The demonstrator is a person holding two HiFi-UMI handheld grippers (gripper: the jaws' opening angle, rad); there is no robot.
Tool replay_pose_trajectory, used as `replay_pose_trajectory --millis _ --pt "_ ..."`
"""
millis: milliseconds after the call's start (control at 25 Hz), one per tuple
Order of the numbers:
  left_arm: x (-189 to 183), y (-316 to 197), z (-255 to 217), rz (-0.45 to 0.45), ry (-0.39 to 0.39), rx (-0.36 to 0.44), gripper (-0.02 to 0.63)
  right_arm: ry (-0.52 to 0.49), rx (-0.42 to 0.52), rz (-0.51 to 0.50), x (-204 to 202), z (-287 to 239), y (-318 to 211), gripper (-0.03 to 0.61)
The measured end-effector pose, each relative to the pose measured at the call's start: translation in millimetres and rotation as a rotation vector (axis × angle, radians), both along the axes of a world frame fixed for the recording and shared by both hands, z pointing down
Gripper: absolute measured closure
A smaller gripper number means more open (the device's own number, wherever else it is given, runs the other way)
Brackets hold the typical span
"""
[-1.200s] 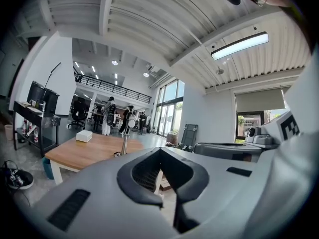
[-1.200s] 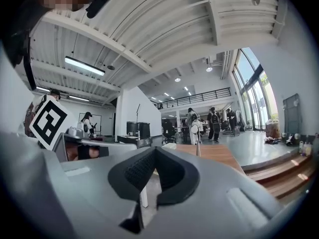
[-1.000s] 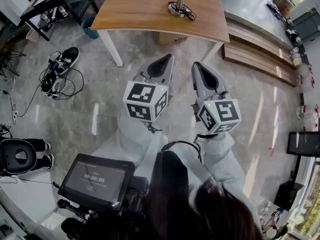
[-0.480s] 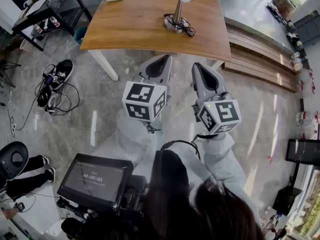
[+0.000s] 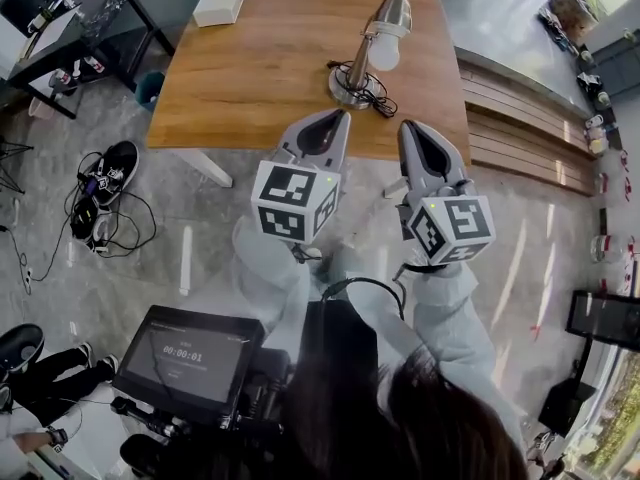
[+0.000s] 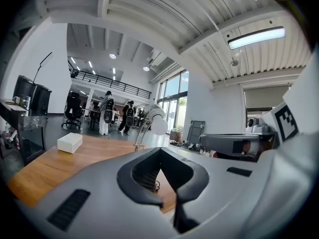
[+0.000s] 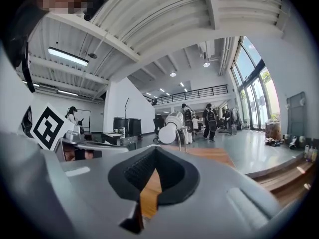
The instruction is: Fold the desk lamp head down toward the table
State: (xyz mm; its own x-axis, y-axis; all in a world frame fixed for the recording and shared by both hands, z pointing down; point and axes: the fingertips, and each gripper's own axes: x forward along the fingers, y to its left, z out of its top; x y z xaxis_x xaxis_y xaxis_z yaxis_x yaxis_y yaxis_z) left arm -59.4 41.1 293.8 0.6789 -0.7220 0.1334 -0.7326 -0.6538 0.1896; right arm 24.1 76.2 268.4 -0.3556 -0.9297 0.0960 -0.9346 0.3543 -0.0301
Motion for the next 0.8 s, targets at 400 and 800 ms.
replay_pose_trajectory --millis 400,800 --pt "60 -138 42 -0.016 -0.018 -0.064 0.612 0.008 -0.040 -0.037 70 24 -142 0.577" --pt "78 -224 72 -0.013 0.045 -0.151 0.612 0.028 -0.052 -0.339 81 31 -228 0.577"
